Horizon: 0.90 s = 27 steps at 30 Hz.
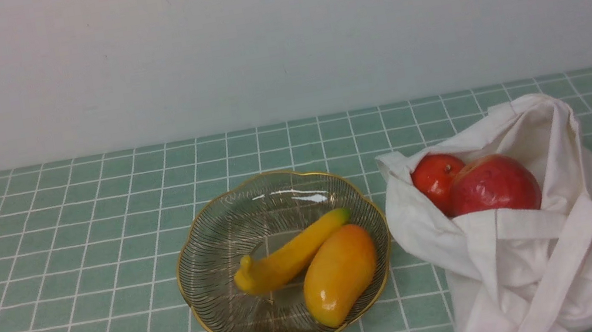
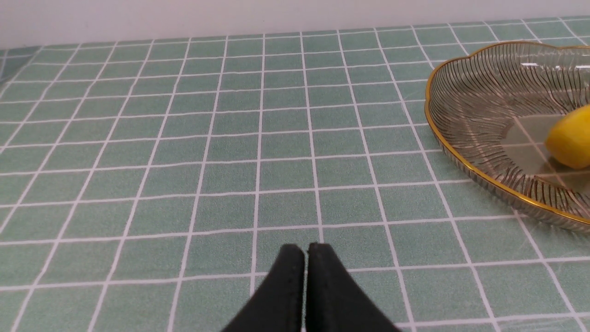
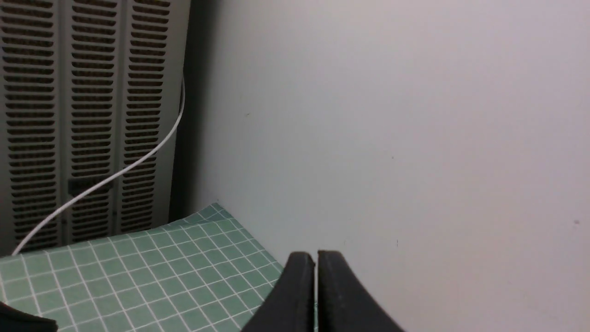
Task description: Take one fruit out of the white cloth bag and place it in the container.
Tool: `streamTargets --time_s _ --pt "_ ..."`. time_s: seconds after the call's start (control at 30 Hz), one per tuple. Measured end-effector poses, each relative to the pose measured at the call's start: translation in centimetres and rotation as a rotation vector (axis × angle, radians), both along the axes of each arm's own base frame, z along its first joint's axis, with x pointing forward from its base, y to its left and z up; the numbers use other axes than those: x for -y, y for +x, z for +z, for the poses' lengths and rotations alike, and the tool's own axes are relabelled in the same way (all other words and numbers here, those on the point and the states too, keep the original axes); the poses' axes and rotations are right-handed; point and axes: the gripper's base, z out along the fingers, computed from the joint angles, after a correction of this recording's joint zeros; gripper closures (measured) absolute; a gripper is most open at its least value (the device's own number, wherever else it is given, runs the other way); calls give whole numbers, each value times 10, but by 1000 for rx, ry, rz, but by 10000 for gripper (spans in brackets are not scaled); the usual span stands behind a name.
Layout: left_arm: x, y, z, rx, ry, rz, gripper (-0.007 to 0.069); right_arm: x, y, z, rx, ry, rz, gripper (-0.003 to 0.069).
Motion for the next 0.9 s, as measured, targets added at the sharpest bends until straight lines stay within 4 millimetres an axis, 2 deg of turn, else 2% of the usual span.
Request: streamTargets --time_s 0.17,0.27,0.57,0.9 --pt "0 0 0 0 0 0 632 34 -23 -3 -155 85 -135 670" --pt "0 0 0 0 0 0 632 43 -24 -14 -248 133 -216 671" --pt "0 0 0 0 0 0 632 38 -15 -36 -416 193 -259 671" --pt "0 0 0 0 0 0 632 39 -13 -39 -394 150 -285 671"
